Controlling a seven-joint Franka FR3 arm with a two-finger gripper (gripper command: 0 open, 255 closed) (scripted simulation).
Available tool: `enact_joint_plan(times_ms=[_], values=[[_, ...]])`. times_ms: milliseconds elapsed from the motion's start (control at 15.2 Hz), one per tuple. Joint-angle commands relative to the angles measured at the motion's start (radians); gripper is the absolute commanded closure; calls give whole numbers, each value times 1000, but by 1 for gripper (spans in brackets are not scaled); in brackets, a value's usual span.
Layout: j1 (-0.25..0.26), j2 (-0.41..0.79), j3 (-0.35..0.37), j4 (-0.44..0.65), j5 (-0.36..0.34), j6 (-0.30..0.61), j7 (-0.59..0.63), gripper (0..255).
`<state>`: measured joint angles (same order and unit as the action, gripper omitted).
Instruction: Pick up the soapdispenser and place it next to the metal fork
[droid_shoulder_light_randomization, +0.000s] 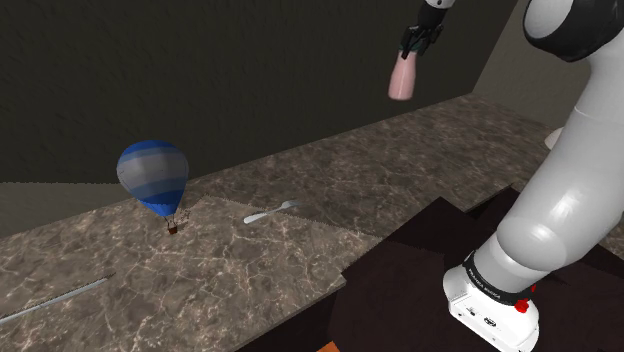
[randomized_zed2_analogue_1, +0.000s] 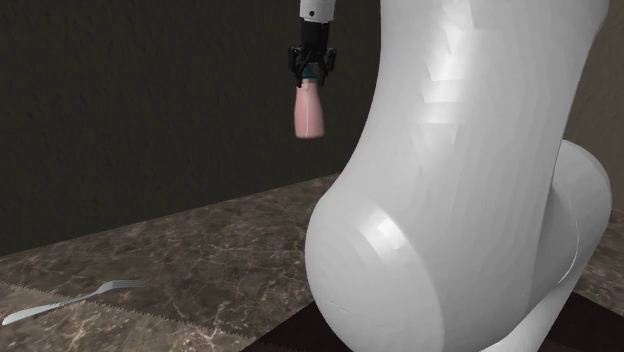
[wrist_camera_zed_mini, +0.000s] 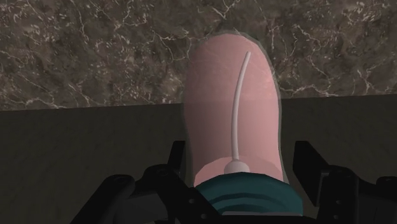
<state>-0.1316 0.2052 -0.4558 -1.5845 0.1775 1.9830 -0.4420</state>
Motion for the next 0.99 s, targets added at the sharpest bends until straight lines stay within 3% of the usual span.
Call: enact_joint_plan(times_ms=[0,726,924], values=[[-2,1,-1,29,-1,-28,3,255],[-18,26,-5,203,7,-179,11,255],[42,-31,16,132,-38,-152,86,255]])
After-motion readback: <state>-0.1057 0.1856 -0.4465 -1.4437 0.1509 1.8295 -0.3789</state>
